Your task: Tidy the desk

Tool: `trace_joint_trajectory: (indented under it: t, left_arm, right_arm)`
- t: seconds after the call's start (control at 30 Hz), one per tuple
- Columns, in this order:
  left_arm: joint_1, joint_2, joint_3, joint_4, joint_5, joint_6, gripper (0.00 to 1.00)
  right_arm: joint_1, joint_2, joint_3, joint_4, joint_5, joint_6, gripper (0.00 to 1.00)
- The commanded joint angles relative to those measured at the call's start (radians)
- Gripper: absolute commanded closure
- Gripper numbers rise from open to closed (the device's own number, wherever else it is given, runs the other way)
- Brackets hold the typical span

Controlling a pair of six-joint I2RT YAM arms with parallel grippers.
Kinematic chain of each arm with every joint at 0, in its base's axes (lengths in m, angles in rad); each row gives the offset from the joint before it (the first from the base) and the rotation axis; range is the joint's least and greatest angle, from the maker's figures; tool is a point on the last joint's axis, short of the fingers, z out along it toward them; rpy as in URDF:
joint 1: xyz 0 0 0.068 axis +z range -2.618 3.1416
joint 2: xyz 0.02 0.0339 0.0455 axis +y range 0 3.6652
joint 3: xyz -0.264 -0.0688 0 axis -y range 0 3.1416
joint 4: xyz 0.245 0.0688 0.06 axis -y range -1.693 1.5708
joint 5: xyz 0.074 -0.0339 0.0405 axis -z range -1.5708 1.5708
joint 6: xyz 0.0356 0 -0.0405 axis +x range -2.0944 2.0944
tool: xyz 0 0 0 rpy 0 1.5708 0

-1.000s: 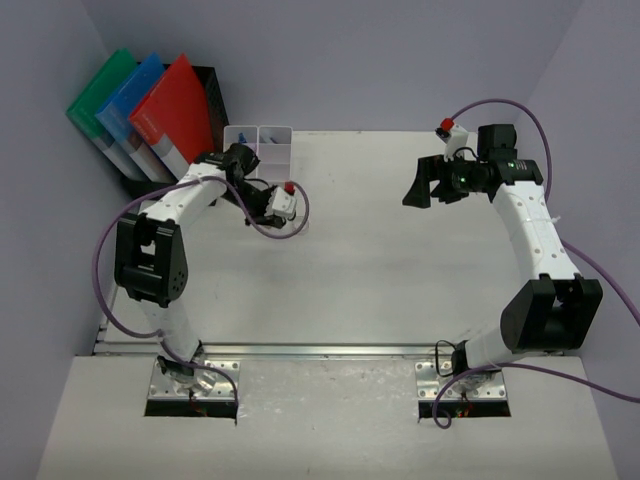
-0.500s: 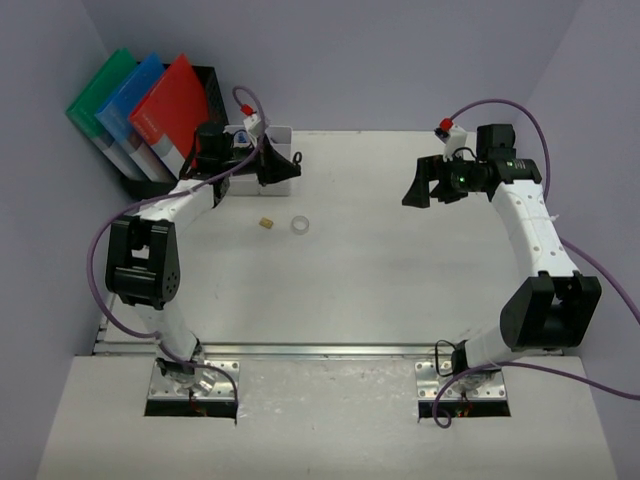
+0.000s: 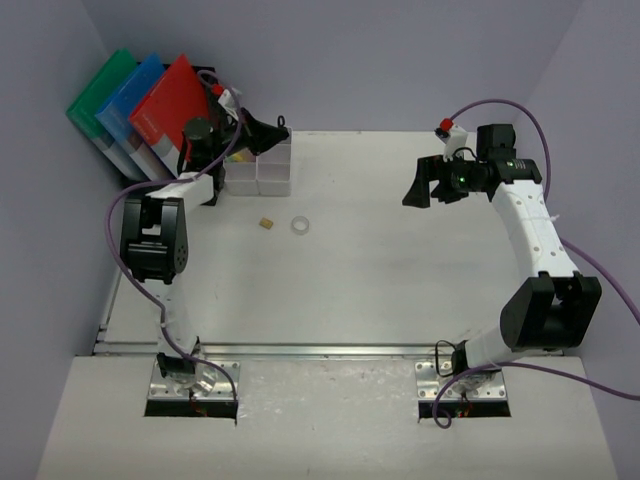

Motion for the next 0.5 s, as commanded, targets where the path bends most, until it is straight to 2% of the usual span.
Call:
trace_joint_trajectory:
  t: [0.0, 0.33, 0.47]
  left_arm:
    - [0.002, 0.034, 0.033, 0.069, -0.063, -0.054, 1.0]
    - [0.001, 0.08, -0.013, 0.06, -0.247, -0.052, 1.0]
    - [0.0, 0.097, 0.008, -0.052, -0.38, -0.069, 1.0]
  right_arm:
    - [-0.004, -0.002, 0.046, 0.021, 0.009, -0.021, 0.01]
    - [-0.003, 0.004, 0.046, 0.019, 0.017, -0.027, 0.01]
    - [-0.003, 0.004, 0.043, 0.018, 0.019, -0.028, 0.01]
